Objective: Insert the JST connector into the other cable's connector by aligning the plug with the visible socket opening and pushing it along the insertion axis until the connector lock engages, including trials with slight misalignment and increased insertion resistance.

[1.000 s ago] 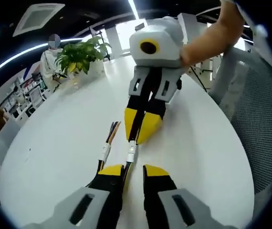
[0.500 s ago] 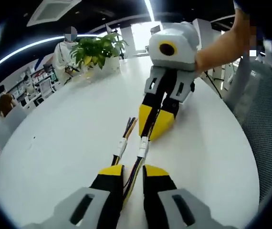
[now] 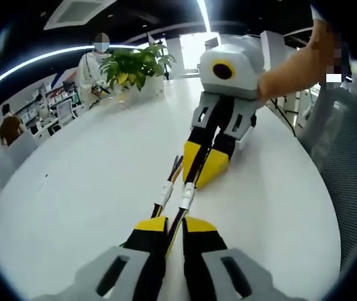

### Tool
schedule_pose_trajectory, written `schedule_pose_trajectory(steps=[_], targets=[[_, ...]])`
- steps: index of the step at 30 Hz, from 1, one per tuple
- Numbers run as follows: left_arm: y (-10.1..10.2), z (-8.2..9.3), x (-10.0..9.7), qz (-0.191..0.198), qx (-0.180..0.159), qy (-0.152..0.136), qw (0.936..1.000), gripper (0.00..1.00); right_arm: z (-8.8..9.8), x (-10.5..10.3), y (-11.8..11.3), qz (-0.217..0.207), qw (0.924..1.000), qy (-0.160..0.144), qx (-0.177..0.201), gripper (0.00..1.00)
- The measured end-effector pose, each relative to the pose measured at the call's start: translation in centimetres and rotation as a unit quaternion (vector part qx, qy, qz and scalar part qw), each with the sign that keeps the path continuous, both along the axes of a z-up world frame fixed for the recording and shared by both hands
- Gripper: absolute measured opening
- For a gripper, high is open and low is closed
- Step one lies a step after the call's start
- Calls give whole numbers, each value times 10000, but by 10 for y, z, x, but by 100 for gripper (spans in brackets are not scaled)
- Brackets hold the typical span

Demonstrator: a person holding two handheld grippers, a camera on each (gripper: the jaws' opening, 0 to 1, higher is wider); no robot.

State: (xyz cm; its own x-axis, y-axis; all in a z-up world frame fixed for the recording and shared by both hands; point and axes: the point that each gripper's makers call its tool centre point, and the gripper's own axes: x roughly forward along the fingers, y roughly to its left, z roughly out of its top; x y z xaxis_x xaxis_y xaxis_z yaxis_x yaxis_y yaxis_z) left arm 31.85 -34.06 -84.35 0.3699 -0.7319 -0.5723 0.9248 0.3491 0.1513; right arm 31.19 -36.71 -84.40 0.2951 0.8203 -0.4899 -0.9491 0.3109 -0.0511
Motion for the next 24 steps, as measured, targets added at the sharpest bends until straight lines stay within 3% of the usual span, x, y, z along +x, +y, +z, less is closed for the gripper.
schedule_pose_trajectory(steps=[13, 24], targets=[[0, 0, 2, 71, -123, 83, 9999, 0, -2, 5, 0, 10, 10000, 35, 27, 3], [1, -1, 2, 349, -487, 416, 9973, 0, -5, 5, 1, 96, 9999, 30, -49, 4]])
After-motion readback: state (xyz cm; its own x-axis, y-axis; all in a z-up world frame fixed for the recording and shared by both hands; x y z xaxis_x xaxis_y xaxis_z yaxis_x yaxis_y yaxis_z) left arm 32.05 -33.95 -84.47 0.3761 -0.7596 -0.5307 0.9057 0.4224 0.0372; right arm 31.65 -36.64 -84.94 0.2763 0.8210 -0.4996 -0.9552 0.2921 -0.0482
